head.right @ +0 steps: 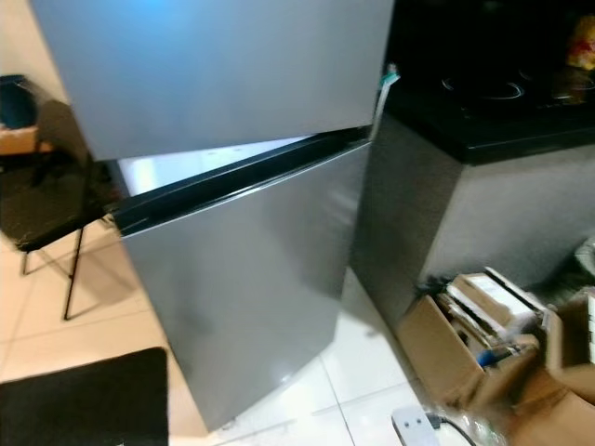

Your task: Restocking fridge

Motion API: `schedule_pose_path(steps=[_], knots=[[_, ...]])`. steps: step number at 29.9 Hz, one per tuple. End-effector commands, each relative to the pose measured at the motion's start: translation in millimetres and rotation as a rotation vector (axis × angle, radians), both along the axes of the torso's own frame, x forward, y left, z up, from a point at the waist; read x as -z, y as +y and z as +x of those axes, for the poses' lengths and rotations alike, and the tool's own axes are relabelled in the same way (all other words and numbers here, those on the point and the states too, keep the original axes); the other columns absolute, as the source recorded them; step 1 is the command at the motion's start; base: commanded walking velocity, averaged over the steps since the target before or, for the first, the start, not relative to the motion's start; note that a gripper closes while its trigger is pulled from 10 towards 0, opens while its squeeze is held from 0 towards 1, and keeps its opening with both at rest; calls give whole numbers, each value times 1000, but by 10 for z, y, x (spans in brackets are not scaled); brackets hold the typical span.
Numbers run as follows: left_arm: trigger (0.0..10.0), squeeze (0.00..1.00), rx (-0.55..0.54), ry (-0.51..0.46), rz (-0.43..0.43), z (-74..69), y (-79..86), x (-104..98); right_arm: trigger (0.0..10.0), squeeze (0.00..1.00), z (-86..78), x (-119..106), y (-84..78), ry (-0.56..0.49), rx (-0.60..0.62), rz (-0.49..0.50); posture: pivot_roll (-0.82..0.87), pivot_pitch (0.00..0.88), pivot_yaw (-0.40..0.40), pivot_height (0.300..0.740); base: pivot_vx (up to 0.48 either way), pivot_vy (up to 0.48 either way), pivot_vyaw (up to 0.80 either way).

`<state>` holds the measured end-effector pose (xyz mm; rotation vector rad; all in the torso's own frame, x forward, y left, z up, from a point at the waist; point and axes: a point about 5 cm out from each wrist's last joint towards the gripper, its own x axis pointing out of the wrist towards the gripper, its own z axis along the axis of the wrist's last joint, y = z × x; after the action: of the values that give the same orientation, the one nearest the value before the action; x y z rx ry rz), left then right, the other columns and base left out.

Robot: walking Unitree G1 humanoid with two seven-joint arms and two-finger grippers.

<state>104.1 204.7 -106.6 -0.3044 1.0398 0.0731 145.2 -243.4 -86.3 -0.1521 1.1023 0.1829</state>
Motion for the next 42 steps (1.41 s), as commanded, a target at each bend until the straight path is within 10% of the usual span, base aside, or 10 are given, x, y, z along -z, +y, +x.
schedule_pose_path(steps=[1,16,42], knots=[[10000,0,23,1,1,28,-33,0,10000,0,-22,11,5,3,-3,-8,-83,0,-39,740,0,0,738],[10000,0,44,-4,12,53,-29,-8,10000,0,144,-55,-13,-62,34,-31,-84,0,-41,740,0,0,740],[10000,0,47,-4,11,31,-57,1,10000,0,1771,-1327,483,-790,-135,249,-81,0,-42,740,0,0,544]])
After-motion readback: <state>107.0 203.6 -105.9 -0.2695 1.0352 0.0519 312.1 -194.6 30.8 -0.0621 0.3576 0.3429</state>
